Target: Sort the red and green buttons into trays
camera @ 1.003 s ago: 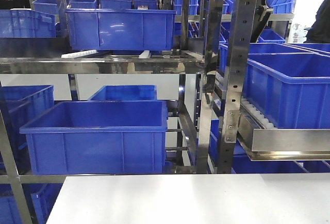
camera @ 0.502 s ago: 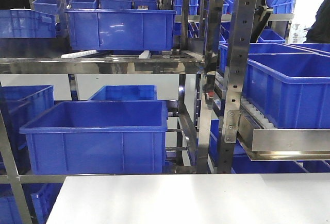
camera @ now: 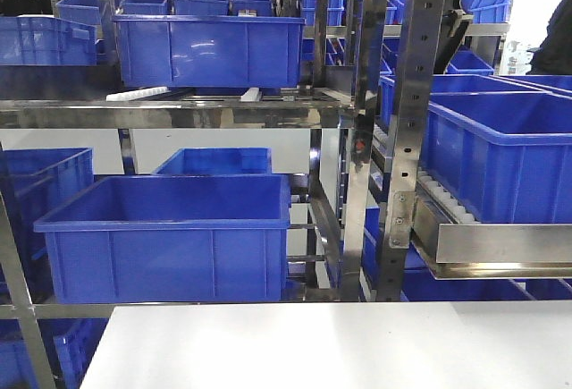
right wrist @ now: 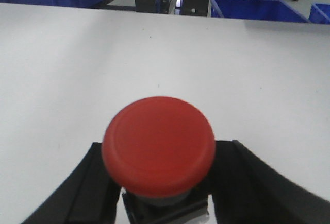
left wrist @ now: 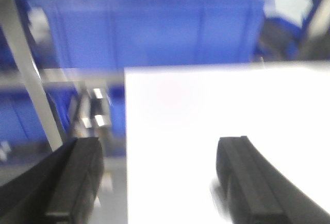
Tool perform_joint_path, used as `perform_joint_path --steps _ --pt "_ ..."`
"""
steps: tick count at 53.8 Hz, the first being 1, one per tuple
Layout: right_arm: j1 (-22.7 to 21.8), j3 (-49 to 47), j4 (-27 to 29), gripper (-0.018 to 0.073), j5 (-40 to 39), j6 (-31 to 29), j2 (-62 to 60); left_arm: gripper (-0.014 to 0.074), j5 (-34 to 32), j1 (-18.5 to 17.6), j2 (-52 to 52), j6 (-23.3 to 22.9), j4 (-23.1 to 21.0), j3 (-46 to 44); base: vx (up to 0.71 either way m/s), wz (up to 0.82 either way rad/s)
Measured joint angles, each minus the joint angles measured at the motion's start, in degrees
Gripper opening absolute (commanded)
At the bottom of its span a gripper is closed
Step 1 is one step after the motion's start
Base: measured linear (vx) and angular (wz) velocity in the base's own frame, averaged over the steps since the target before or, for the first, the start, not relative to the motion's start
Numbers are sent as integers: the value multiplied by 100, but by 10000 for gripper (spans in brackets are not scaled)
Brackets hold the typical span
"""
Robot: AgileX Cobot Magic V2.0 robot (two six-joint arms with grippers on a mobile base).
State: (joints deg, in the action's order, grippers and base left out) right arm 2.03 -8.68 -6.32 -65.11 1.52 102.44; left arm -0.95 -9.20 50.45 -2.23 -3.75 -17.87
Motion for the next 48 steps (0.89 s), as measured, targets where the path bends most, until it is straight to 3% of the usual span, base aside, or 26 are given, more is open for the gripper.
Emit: perform_joint_path --steps 2,3,4,19,29,48 --pt "0 26 0 -13 0 0 0 586 -307 -105 26 0 -16 336 0 0" --pt "0 50 0 -13 0 0 0 586 -1958 -500 412 -69 -33 1382 0 0" --pt "0 50 0 -13 0 0 0 586 -2228 -525 476 -84 -21 1470 0 0" --pt "0 50 22 -13 0 0 0 586 -4366 -626 2393 -278 832 1632 0 0" --pt "0 50 98 -13 0 0 0 586 -6066 -645 3906 -108 968 1606 0 0" --pt "0 50 284 -13 0 0 0 586 -6375 -645 6051 -36 1200 944 0 0"
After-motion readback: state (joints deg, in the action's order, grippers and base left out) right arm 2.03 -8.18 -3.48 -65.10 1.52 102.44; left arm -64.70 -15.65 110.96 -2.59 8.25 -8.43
